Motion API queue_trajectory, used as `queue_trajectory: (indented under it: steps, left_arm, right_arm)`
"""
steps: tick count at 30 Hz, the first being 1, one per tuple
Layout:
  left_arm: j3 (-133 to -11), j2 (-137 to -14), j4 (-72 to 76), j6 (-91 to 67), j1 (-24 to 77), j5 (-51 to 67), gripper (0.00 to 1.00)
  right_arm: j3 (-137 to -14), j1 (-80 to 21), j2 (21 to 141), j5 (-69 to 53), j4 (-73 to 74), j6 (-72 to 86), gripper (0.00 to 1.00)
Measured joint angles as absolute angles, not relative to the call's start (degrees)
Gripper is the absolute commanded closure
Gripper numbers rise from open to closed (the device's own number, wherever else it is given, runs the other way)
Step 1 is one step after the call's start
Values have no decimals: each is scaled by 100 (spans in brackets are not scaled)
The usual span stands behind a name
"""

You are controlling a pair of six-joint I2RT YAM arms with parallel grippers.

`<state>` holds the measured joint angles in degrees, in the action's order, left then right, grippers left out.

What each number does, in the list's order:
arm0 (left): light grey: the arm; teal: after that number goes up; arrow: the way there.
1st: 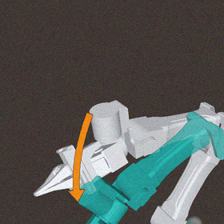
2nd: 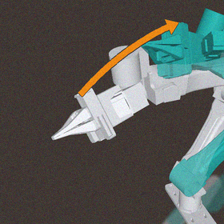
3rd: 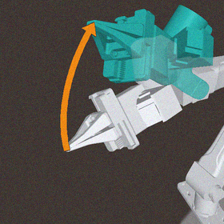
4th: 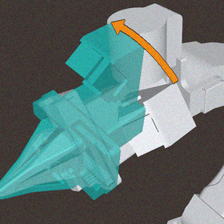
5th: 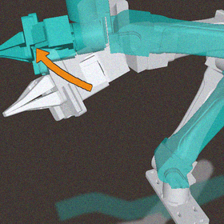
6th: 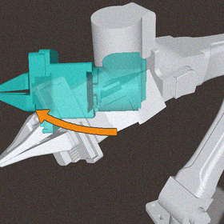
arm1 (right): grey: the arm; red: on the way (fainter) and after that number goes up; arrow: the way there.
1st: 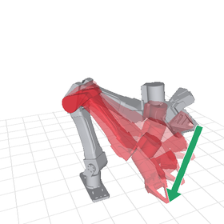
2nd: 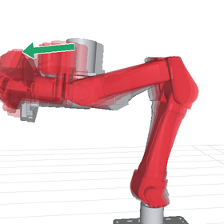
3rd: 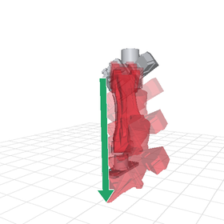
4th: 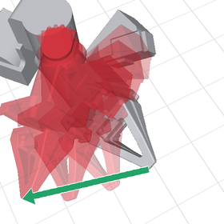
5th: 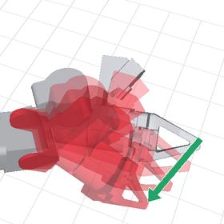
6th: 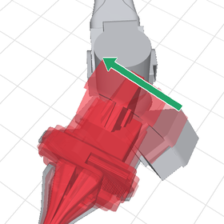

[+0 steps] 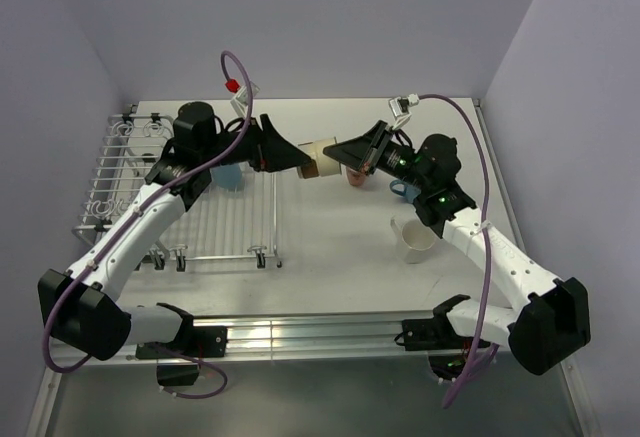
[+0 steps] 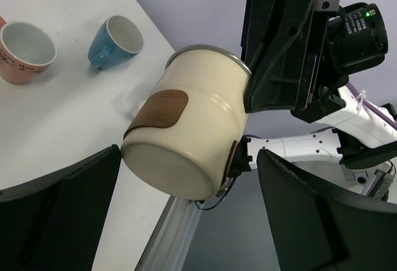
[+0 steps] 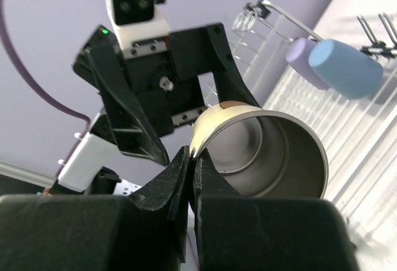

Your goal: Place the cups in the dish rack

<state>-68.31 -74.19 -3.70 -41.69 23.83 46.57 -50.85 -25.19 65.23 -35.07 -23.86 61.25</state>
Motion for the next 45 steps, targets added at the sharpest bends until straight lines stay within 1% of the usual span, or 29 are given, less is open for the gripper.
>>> queue_trajectory:
  steps: [14, 20, 21, 22, 26, 27, 29, 30, 31, 32, 33, 34, 35, 36, 38, 39, 41, 42, 45]
  left_arm:
    - [-6770, -7422, -290, -4274, 2510, 4665, 5]
    - [-6770, -7430, -78, -4390, 2574, 4668, 11]
    - [-6770, -7441, -56, -4405, 2578, 4663, 14]
    - [-6770, -7452, -32, -4427, 2587, 4663, 16]
    - [-6770, -7496, -3, -4469, 2624, 4659, 28]
    - [-6770, -7496, 8, -4471, 2628, 4654, 38]
    - [-6770, -7496, 32, -4480, 2630, 4659, 51]
    - [-6770, -7496, 49, -4484, 2630, 4657, 66]
    - [-6770, -7496, 62, -4486, 2630, 4657, 73]
    - [-6770, -7496, 62, -4486, 2630, 4652, 87]
    - [-6770, -7496, 62, -4486, 2630, 4650, 93]
    - [-6772, -7496, 62, -4486, 2635, 4648, 98]
    - [-6772, -7496, 62, -4484, 2635, 4641, 100]
    - [-6772, -7496, 60, -4482, 2635, 4628, 100]
    - [-6775, -7496, 51, -4471, 2639, 4622, 100]
    - [-6775, -7496, 45, -4469, 2641, 4617, 100]
    - [-6775, -7496, 3, -4469, 2652, 4554, 100]
    - [-6783, -7494, -32, -4469, 2668, 4515, 100]
    - [-6845, -7487, -189, -4431, 2689, 4421, 100]
  right_arm:
    - [-4853, -2335, 6740, -3758, -3424, 6836, 100]
    - [-4840, -2331, 6761, -3865, -3695, 6984, 100]
    - [-4840, -2331, 6761, -3872, -3717, 7002, 100]
    - [-4840, -2331, 6764, -3883, -3739, 7017, 100]
    - [-4829, -2331, 6779, -3929, -3830, 7100, 100]
    - [-4829, -2329, 6781, -3933, -3841, 7113, 100]
    - [-4827, -2320, 6790, -3946, -3870, 7144, 100]
    - [-4827, -2318, 6796, -3948, -3896, 7153, 100]
    - [-4827, -2318, 6796, -3948, -3911, 7157, 100]
    - [-4827, -2318, 6799, -3948, -3920, 7155, 100]
    - [-4827, -2314, 6801, -3948, -3922, 7155, 100]
    - [-4827, -2314, 6801, -3948, -3920, 7153, 99]
    - [-4827, -2309, 6801, -3948, -3913, 7146, 96]
    - [-4827, -2309, 6801, -3944, -3905, 7131, 90]
    - [-4827, -2309, 6799, -3938, -3889, 7124, 82]
    - [-4827, -2309, 6796, -3924, -3874, 7113, 75]
    - [-4825, -2309, 6770, -3874, -3789, 7024, 68]
    - [-4821, -2309, 6757, -3844, -3732, 6971, 61]
    - [-4807, -2309, 6657, -3680, -3448, 6781, 50]
